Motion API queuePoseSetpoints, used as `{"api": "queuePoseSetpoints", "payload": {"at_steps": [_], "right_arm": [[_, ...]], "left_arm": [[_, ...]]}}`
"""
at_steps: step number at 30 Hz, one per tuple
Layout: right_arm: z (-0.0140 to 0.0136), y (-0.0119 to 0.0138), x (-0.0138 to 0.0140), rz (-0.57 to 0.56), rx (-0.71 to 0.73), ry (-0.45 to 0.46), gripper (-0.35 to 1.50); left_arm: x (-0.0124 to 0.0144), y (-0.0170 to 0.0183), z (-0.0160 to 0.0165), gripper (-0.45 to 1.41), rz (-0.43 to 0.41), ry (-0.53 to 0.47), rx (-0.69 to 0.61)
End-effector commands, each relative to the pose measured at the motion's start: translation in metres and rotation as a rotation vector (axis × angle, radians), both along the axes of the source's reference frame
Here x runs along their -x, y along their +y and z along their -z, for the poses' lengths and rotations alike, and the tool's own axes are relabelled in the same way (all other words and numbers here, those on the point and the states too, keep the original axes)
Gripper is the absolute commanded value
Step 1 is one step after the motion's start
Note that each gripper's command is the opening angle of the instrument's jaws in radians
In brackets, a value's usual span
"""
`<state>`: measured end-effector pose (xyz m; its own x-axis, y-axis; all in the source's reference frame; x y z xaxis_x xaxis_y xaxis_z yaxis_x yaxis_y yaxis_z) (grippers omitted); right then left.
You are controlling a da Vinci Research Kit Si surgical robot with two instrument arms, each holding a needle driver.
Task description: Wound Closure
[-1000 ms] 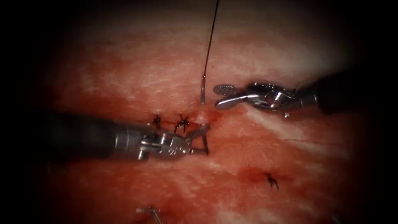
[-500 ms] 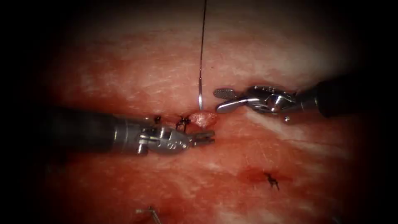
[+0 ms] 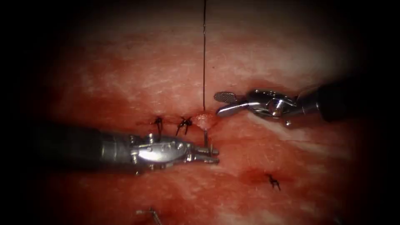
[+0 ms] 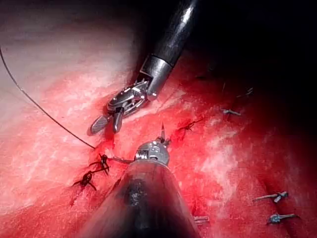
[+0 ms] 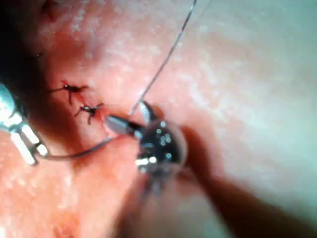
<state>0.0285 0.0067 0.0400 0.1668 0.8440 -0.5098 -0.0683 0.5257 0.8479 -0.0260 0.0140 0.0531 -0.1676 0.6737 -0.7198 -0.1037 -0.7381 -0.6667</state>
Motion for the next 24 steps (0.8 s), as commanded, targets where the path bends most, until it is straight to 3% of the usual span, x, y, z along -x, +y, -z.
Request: {"api": "queuePoseSetpoints", "payload": {"at_steps": [1,12,17,21,22,23,24], "right_arm": [[-0.0005,-0.0009,-0.0001,0.004,-0.002,0.001,0.91],[-0.0002,-0.0015,0.0006,0.005,0.000,0.001,0.81],[0.0008,-0.0027,0.0010,0.008,0.000,0.005,0.96],[0.0020,-0.0039,0.0012,-0.014,0.052,-0.014,0.91],[0.0025,-0.0044,0.0013,-0.038,0.121,-0.039,0.89],[0.0032,-0.0048,0.0014,-0.054,0.149,-0.062,0.69],[0.0037,-0.0051,0.0015,-0.073,0.146,-0.073,0.32]], "left_arm": [[0.0005,-0.0009,0.0006,-0.45,-0.013,-0.011,0.001],[0.0000,-0.0001,0.0074,-0.45,-0.065,-0.030,0.272],[-0.0005,0.0006,0.0103,-0.45,-0.068,0.026,0.453],[-0.0014,0.0023,0.0123,-0.45,-0.047,0.094,0.601],[-0.0018,0.0030,0.0127,-0.45,-0.034,0.116,0.641],[-0.0025,0.0043,0.0133,-0.45,-0.012,0.146,0.704],[-0.0028,0.0048,0.0134,-0.45,-0.005,0.164,0.727]]}}
